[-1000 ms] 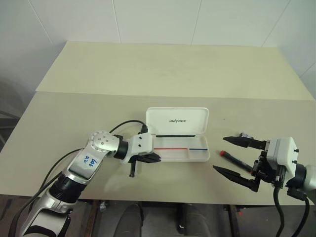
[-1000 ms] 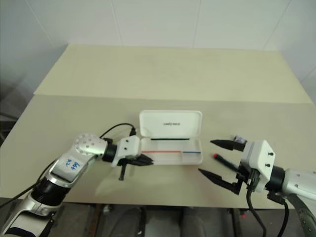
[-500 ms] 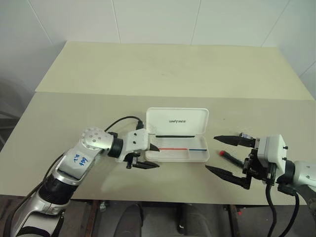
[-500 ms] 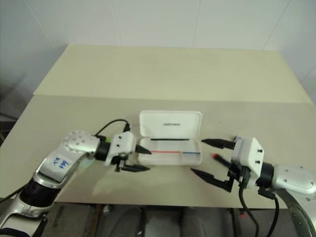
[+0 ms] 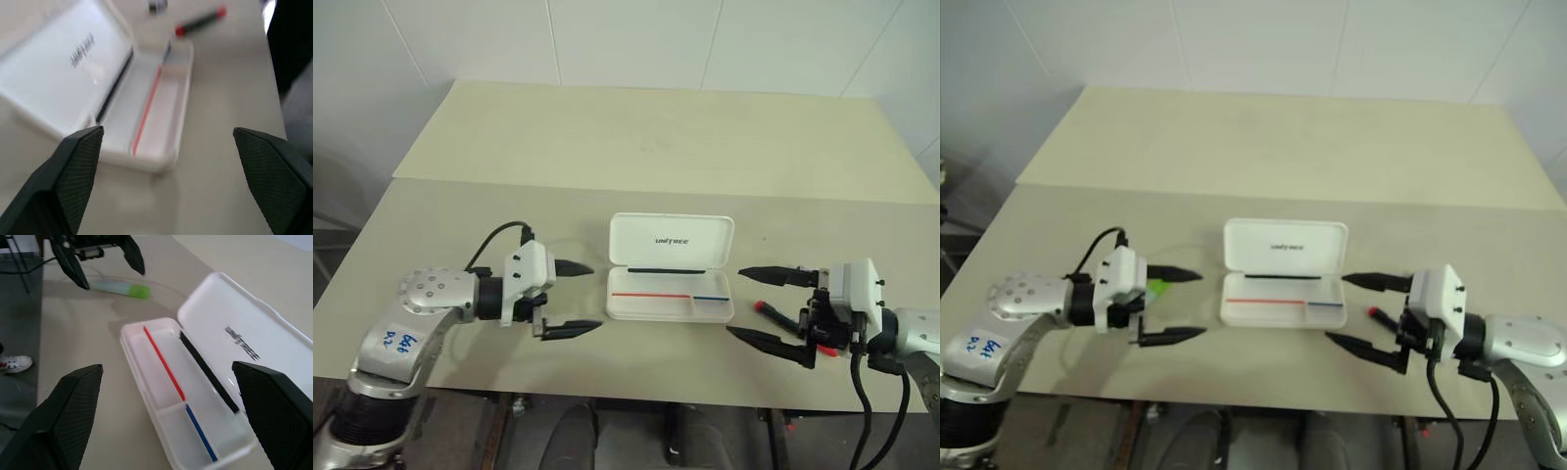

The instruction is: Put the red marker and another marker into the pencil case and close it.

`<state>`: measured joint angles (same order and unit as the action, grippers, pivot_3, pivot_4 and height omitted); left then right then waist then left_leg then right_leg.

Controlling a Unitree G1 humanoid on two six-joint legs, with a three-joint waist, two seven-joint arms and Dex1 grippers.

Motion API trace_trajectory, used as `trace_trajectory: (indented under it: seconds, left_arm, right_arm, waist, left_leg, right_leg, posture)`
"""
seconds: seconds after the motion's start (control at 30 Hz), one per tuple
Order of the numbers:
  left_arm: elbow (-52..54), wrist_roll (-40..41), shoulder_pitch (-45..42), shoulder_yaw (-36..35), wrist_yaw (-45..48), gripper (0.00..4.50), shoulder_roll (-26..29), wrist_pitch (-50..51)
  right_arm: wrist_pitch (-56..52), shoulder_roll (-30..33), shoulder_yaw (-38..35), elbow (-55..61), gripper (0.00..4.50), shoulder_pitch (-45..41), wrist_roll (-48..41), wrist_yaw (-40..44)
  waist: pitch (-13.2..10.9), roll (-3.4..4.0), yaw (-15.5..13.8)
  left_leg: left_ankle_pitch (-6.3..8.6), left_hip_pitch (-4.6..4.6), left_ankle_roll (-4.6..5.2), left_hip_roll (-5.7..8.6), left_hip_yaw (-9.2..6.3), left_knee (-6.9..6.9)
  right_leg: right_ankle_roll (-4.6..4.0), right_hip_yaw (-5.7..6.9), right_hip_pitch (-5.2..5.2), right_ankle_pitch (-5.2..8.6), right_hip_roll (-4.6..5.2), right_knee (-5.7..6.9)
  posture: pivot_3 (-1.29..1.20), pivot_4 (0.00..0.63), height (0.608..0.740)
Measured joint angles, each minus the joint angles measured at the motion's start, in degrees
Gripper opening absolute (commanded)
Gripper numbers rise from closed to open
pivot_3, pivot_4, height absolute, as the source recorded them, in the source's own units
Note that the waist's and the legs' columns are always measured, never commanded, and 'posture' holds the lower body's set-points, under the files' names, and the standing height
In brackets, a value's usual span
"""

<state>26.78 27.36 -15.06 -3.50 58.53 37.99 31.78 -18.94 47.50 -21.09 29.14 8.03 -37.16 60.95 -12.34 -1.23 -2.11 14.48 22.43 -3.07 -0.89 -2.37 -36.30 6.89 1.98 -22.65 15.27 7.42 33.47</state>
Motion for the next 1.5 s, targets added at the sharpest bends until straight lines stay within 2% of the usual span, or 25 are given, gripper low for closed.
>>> trace_trajectory:
  seconds: [0.17, 0.33, 0.53, 0.83, 0.97, 1.13, 1.27, 1.5]
  left_arm:
    - [2.38, 9.05, -1.97, -2.68, -0.34, 4.48, -0.56, 2.98]
    - [3.78, 15.27, -2.72, -4.51, 0.84, 4.48, 3.7, 6.41]
    - [4.24, 18.69, -2.82, -4.67, 1.05, 4.48, 6.09, 7.78]
    - [4.26, 19.83, -2.87, -5.11, 0.85, 4.48, 8.56, 7.86]
    - [4.28, 19.82, -2.91, -5.16, 0.26, 4.5, 8.6, 7.5]
    - [4.71, 19.82, -2.41, -5.8, -0.43, 4.5, 9.25, 6.86]
    - [4.82, 19.81, -1.91, -6.76, -1.19, 4.5, 9.37, 6.52]
    - [4.84, 19.16, -0.01, -6.91, -1.22, 4.5, 9.58, 4.62]
  right_arm:
    - [0.26, -0.5, -5.55, -2.76, 4.5, 9.06, 1.87, -0.09]
    - [3.56, -2.7, -8.02, -7.68, 4.5, 14.98, 5.23, -0.08]
    - [9.55, -3.33, -7.19, -18.76, 4.5, 12.24, 10.01, 0.0]
    - [17.04, -3.46, 0.17, -34.71, 4.5, 2.57, 14.79, 2.7]
    - [19.33, -3.13, 1.78, -38.53, 3.65, -0.52, 15.24, 4.83]
    - [23.02, -1.81, 3.57, -41.28, 1.82, -2.1, 15.71, 8.79]
    - [25.28, -1.5, 4.6, -42.19, 0.62, -2.57, 15.85, 9.77]
    - [25.01, -1.17, 4.76, -41.1, 0.62, -3.05, 16.82, 8.29]
  waist:
    - [0.01, 0.02, 0.17]
    - [0.01, 0.03, 1.01]
    - [0.01, 0.03, 1.3]
    - [0.02, 0.04, 1.4]
    - [0.04, -0.01, 2.05]
    - [0.07, -0.05, 2.16]
    - [0.12, -0.15, 2.18]
    - [0.12, -0.15, 2.19]
  left_leg:
    - [0.01, -0.11, -0.01, -0.01, 0.0, 0.09]
    - [0.0, -0.19, -0.01, -0.03, 0.1, 0.03]
    - [-0.01, -0.23, 0.02, -0.03, 0.14, -0.1]
    - [-0.01, -0.24, 0.02, -0.03, 0.2, 0.01]
    - [-0.02, -0.32, 0.02, -0.03, 0.29, -0.04]
    - [-0.02, -0.38, 0.03, -0.03, 0.39, -0.04]
    - [-0.02, -0.38, 0.03, -0.02, 0.58, -0.16]
    - [-0.02, -0.44, 0.03, -0.03, 0.77, -0.23]
  right_leg:
    - [0.03, 0.0, -0.01, -0.01, -0.04, 0.16]
    - [-0.06, -0.09, 0.02, 0.02, -0.05, 0.1]
    - [-0.15, -0.15, 0.1, -0.1, -0.05, 0.02]
    - [-0.1, -0.29, 0.06, -0.05, -0.1, 0.04]
    - [-0.04, -0.44, 0.08, -0.1, -0.13, 0.07]
    - [-0.02, -0.65, 0.09, -0.11, -0.19, 0.08]
    - [0.04, -0.86, 0.09, -0.21, -0.18, 0.05]
    - [-0.02, -1.01, 0.09, -0.37, -0.18, -0.02]
  posture:
    - [0.0, 0.15, 0.74]
    - [0.0, 0.15, 0.74]
    - [0.0, 0.15, 0.74]
    - [0.0, 0.15, 0.74]
    - [0.0, 0.15, 0.74]
    - [0.0, 0.15, 0.74]
    - [0.0, 0.15, 0.74]
    - [0.0, 0.15, 0.74]
